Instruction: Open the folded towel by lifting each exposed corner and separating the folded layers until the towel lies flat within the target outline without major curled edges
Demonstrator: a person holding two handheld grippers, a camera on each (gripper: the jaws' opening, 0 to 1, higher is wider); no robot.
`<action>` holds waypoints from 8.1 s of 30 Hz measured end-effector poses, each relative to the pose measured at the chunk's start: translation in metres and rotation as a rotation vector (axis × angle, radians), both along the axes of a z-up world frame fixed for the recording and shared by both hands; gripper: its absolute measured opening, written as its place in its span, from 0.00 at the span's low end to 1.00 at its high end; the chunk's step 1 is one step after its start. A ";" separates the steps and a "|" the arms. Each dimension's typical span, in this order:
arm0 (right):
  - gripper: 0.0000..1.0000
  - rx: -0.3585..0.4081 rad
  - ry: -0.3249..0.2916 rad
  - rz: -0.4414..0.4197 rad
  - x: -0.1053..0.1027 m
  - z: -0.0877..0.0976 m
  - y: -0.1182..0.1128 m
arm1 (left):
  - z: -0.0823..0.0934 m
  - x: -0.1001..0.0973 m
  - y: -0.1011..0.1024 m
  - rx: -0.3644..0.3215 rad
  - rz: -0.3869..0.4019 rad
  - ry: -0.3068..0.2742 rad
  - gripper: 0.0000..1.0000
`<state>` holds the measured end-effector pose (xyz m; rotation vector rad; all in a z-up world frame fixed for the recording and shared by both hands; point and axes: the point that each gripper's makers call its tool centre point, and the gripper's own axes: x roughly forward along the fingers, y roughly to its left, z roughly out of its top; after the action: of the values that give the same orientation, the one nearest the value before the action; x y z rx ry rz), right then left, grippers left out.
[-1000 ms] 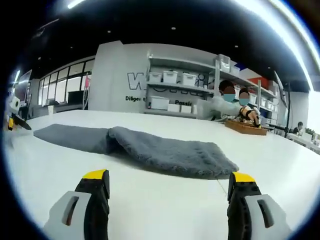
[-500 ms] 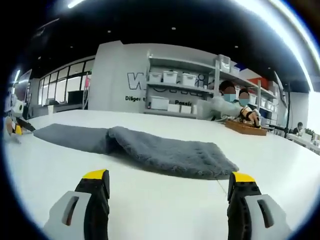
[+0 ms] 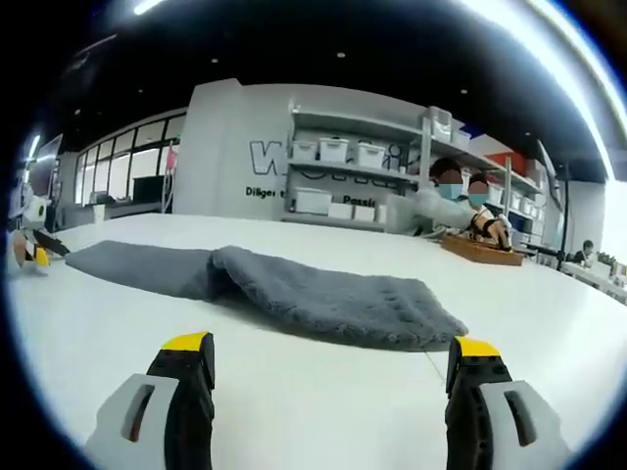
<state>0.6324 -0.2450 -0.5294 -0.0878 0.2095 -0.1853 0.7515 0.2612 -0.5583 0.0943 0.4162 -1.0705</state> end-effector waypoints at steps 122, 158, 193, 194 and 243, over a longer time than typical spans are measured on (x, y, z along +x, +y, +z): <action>0.96 -0.008 0.029 0.031 0.002 -0.007 0.009 | 0.002 0.073 0.265 0.157 0.697 -0.107 0.13; 0.99 0.002 -0.022 0.155 0.011 -0.008 0.034 | 0.031 0.022 0.215 -0.078 0.493 -0.138 0.97; 0.93 -0.100 -0.031 0.761 0.144 0.064 0.302 | 0.055 0.006 0.210 -0.028 0.414 -0.179 1.00; 0.94 -0.108 -0.031 0.796 0.154 0.065 0.320 | 0.056 0.005 0.210 -0.028 0.414 -0.183 1.00; 0.00 -0.193 0.178 1.106 0.254 -0.010 0.583 | 0.063 -0.002 0.214 -0.089 0.446 -0.188 1.00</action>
<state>0.8863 0.3375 -0.5396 -0.3971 0.2929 0.9088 0.7491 0.4753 -0.4951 0.0197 0.2047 -0.6319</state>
